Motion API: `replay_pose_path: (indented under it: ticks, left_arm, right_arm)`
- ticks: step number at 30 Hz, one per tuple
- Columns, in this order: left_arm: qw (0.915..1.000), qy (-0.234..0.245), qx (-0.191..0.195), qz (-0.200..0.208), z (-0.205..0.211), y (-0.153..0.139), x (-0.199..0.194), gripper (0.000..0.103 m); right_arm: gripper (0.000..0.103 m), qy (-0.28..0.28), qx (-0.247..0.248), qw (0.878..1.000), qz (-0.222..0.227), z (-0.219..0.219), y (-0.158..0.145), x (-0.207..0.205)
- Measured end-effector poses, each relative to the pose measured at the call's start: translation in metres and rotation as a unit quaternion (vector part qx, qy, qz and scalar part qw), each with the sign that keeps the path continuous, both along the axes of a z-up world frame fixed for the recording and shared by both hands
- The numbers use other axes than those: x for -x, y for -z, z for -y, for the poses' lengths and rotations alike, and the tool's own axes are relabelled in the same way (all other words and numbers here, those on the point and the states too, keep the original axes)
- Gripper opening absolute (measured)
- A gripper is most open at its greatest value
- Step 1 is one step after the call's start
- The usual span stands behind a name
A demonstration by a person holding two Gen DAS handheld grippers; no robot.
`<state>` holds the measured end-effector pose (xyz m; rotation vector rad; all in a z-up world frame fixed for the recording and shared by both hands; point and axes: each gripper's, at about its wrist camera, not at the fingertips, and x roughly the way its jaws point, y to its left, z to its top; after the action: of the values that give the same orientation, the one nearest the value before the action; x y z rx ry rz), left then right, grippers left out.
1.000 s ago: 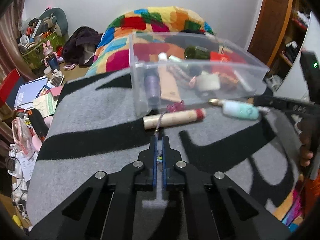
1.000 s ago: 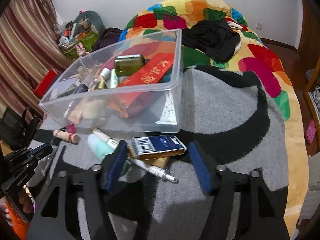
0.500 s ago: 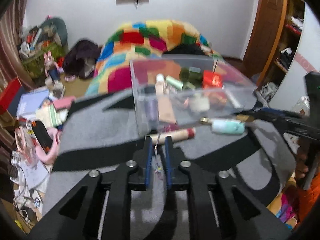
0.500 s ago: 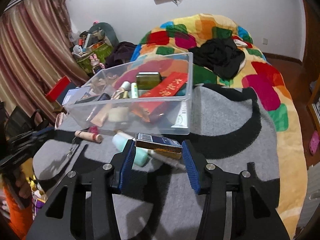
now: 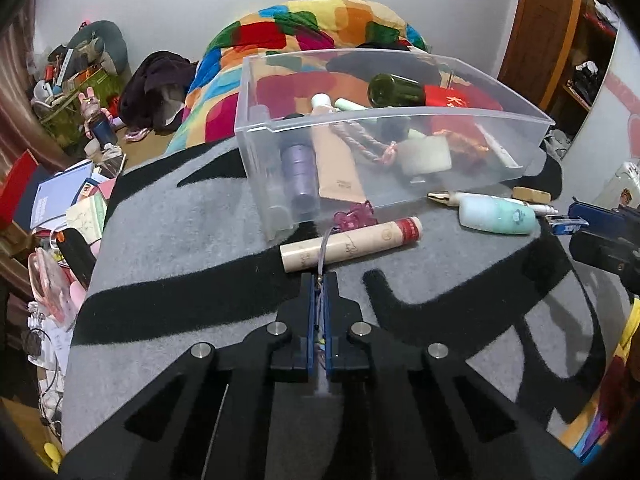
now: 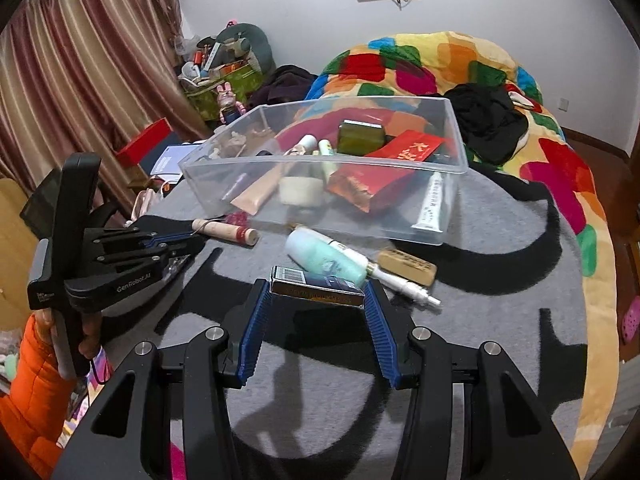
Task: Organize objects
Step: 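Lower the charm and blue box into the clear box and open both tools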
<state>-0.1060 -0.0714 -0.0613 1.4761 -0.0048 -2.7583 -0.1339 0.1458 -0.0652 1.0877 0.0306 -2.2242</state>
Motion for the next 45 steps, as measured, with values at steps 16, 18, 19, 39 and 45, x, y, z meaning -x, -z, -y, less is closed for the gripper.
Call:
replay_pose_path:
  ticks: [16, 18, 19, 39, 45]
  left_arm:
    - [0.9888, 0.03, -0.066, -0.131, -0.011, -0.099, -0.018, 0.002]
    - [0.9869, 0.028, -0.077, -0.139, -0.009, -0.107, -0.012, 0.002]
    - [0.9862, 0.028, -0.084, -0.14, -0.009, -0.108, -0.009, 0.002]
    - [0.9862, -0.031, -0.097, -0.131, 0.012, -0.096, 0.058, 0.002]
    - [0.9879, -0.03, -0.103, -0.112, 0.017, -0.08, 0.053, 0.004]
  right_arm:
    - [0.044, 0.016, 0.023, 0.998, -0.063, 0.013, -0.042, 0.009]
    - [0.044, 0.02, 0.025, 0.997, -0.066, 0.015, -0.045, 0.013]
    - [0.044, 0.025, 0.025, 0.997, -0.07, 0.016, -0.046, 0.016]
    - [0.045, 0.049, 0.011, 0.998, -0.024, 0.055, -0.027, 0.079]
    - [0.05, 0.035, 0.004, 0.999, -0.033, 0.052, -0.029, 0.068]
